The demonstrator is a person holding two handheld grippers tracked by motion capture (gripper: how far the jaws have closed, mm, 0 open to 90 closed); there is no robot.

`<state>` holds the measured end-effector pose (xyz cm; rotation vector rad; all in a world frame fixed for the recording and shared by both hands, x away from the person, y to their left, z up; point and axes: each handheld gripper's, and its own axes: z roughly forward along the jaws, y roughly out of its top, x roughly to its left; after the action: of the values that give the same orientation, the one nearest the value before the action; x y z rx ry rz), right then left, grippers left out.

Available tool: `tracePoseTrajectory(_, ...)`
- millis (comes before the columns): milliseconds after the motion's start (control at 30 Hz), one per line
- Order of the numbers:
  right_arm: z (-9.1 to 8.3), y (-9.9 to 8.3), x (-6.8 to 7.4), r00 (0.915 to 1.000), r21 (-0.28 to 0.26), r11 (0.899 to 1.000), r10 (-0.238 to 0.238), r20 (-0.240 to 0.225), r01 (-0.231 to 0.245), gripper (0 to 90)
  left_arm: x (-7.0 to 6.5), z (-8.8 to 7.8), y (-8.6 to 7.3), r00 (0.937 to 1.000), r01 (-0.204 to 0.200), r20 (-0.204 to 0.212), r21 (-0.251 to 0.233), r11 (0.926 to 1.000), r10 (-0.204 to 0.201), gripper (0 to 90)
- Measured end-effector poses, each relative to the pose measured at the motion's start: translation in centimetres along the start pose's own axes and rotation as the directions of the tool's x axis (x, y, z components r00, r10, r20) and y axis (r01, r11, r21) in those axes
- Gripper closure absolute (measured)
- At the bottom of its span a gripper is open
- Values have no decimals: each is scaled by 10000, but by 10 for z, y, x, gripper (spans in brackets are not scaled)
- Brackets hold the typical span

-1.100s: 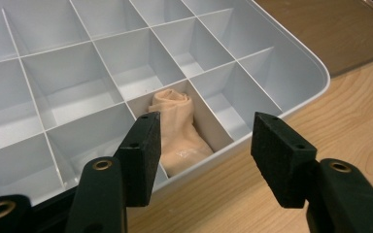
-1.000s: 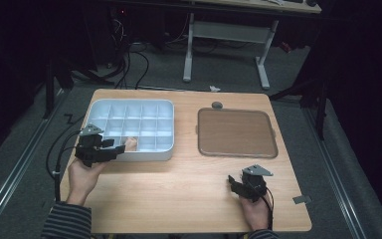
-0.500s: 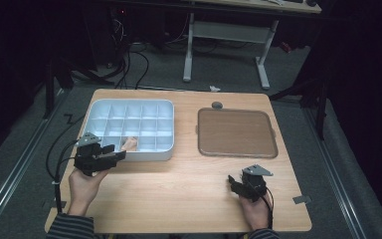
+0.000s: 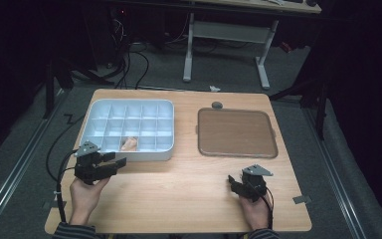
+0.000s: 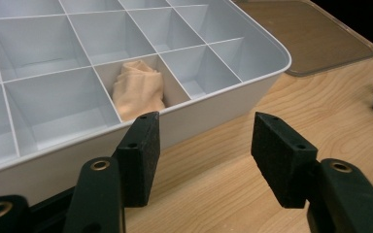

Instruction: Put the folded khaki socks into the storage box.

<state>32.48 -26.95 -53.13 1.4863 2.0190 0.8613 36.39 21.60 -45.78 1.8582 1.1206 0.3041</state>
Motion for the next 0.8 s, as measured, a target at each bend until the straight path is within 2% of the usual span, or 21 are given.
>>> tracePoseTrajectory(100,0,0,0,10000,-1,10000,-1,-2,1,386,-2,0,-2,10000,-46,-17,-8,10000,46,446)
tracePoseTrajectory(233,0,0,0,10000,-2,10000,5,13,-5,388,-2,0,-6,9997,156,174,-119,9998,-154,445)
tracePoseTrajectory(433,0,0,0,10000,-2,10000,14,10,-14,390,-3,3,-12,9999,62,156,-28,10000,-61,444)
tracePoseTrajectory(567,0,0,0,10000,-2,10000,6,13,-6,390,-7,6,-17,9984,-138,556,-32,9999,139,426)
tracePoseTrajectory(667,0,0,0,10000,0,10000,23,36,-23,390,-7,9,-22,9972,-82,737,36,10000,79,424)
tracePoseTrajectory(800,0,0,0,10000,-8,10000,-6,39,6,390,-9,12,-24,9979,-100,645,186,9998,88,422)
